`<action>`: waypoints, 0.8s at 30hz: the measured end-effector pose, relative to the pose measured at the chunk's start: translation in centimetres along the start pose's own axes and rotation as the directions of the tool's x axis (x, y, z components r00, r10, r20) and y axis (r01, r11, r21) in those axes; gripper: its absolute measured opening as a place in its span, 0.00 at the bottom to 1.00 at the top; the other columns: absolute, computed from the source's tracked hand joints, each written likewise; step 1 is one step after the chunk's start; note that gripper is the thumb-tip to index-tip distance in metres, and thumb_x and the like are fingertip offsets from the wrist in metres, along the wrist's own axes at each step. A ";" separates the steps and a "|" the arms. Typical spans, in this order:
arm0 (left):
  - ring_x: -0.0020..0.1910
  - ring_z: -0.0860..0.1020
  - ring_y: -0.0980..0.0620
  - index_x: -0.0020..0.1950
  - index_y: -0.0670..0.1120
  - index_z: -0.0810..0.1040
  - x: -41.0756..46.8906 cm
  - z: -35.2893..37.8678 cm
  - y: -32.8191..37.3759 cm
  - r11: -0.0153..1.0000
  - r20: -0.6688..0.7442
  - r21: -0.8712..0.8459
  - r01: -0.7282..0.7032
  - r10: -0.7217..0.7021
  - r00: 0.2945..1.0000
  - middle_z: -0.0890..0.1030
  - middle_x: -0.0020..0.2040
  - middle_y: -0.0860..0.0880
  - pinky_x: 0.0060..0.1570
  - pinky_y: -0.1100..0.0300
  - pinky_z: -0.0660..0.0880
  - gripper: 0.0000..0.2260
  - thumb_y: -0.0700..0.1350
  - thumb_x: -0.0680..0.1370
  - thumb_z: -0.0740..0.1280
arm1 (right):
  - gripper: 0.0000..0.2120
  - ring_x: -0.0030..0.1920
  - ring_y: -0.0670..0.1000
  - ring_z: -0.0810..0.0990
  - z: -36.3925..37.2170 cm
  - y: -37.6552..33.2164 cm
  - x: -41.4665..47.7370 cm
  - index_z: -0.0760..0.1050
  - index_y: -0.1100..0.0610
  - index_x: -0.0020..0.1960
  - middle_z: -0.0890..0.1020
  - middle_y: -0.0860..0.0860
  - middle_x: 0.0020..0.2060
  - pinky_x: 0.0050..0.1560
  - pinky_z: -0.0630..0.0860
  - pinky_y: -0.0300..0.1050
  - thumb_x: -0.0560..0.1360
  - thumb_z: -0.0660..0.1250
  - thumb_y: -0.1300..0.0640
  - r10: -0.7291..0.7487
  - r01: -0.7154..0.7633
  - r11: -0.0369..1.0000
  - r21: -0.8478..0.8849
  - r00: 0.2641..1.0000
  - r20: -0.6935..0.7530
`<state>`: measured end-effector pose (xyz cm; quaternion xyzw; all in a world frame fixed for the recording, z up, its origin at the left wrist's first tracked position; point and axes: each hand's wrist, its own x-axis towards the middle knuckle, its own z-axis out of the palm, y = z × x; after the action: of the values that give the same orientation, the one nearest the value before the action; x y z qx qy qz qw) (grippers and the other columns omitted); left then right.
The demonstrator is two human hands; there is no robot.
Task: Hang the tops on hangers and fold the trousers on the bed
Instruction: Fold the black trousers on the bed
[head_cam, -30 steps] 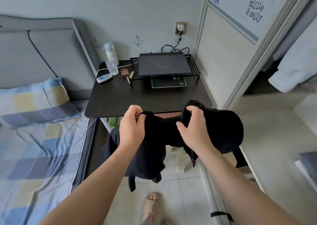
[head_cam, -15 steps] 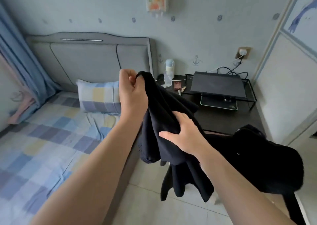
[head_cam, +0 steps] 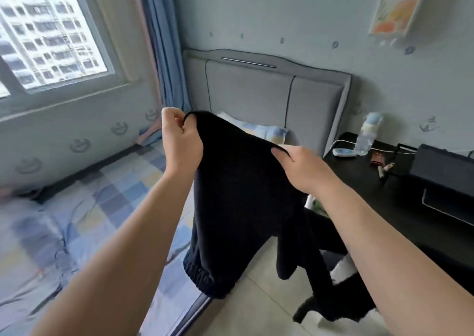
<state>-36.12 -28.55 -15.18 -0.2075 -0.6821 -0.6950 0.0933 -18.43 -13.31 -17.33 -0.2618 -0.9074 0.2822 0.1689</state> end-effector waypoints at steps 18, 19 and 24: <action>0.64 0.77 0.61 0.68 0.57 0.72 6.6 -33.2 -21.1 0.915 0.428 0.010 0.404 -0.369 0.825 0.79 0.63 0.59 0.61 0.61 0.76 0.27 0.51 0.71 0.76 | 0.16 0.46 0.62 0.83 34.6 -31.4 12.7 0.76 0.66 0.57 0.82 0.65 0.48 0.41 0.84 0.53 0.84 0.62 0.52 0.164 -0.613 0.592 0.523 0.728 0.666; 0.64 0.78 0.59 0.70 0.55 0.71 6.3 -33.5 -21.9 0.924 0.382 0.012 0.382 -0.357 0.852 0.80 0.63 0.58 0.62 0.59 0.76 0.28 0.48 0.71 0.76 | 0.16 0.46 0.62 0.84 35.5 -32.5 12.5 0.77 0.68 0.56 0.83 0.65 0.46 0.44 0.84 0.53 0.84 0.62 0.53 0.133 -0.636 0.577 0.512 0.692 0.710; 0.49 0.81 0.60 0.58 0.45 0.81 7.9 -35.2 -24.7 0.895 -0.189 0.036 0.445 -0.431 0.883 0.84 0.50 0.55 0.53 0.53 0.77 0.07 0.42 0.81 0.66 | 0.12 0.49 0.54 0.86 38.1 -34.5 12.7 0.81 0.61 0.47 0.86 0.55 0.44 0.53 0.81 0.47 0.82 0.64 0.54 -0.042 -0.522 0.684 0.510 0.670 0.741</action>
<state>-59.02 -60.77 -33.79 0.0178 -0.7272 -0.6862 0.0018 -59.09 -46.53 -24.46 -0.1791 -0.6797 0.6959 -0.1472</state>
